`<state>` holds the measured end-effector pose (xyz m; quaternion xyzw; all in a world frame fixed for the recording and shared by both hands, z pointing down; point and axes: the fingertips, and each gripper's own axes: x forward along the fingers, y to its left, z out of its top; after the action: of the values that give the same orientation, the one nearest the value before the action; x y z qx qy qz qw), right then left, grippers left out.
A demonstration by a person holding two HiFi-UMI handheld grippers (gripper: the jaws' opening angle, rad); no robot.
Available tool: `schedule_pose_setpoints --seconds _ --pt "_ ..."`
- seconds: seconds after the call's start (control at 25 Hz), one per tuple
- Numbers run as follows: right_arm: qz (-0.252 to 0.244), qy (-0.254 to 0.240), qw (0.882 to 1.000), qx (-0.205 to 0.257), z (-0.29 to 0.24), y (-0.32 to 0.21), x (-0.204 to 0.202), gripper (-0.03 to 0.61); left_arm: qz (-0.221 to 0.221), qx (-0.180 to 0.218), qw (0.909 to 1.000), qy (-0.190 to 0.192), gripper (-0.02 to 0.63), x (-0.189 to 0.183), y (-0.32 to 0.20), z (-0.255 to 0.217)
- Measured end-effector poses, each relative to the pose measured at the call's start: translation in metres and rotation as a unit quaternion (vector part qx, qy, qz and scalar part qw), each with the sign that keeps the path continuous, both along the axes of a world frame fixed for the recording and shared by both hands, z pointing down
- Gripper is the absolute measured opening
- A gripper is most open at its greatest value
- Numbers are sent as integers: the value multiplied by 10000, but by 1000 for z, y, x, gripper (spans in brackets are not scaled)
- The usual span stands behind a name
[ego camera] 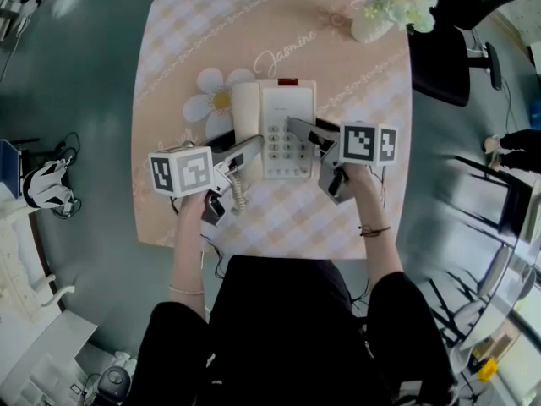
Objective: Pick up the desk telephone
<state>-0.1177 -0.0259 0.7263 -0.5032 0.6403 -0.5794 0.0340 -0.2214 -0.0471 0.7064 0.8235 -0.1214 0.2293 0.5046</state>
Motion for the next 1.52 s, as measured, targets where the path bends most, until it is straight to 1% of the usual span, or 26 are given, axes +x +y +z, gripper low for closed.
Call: schedule_pose_setpoints --seconds 0.36,0.52,0.68,0.96,1.2,1.52 --pt "117 32 9999 63 -2 1 2 245 -111 91 9997 -221 308 -2 0 2" --pt "171 45 9998 82 -2 2 2 245 -77 132 9995 -274 308 0 1 -1" --pt "119 51 9999 112 -4 2 1 244 -73 146 9990 -420 307 -4 2 2" --pt "89 31 9998 173 -11 5 -2 244 -126 224 9989 -395 307 -3 5 -8" --pt "140 -69 9994 310 -28 14 -4 242 -190 438 9980 -410 306 -8 13 -25" --pt "56 5 9982 592 -62 26 -7 242 -307 748 9963 -303 305 -11 27 -60"
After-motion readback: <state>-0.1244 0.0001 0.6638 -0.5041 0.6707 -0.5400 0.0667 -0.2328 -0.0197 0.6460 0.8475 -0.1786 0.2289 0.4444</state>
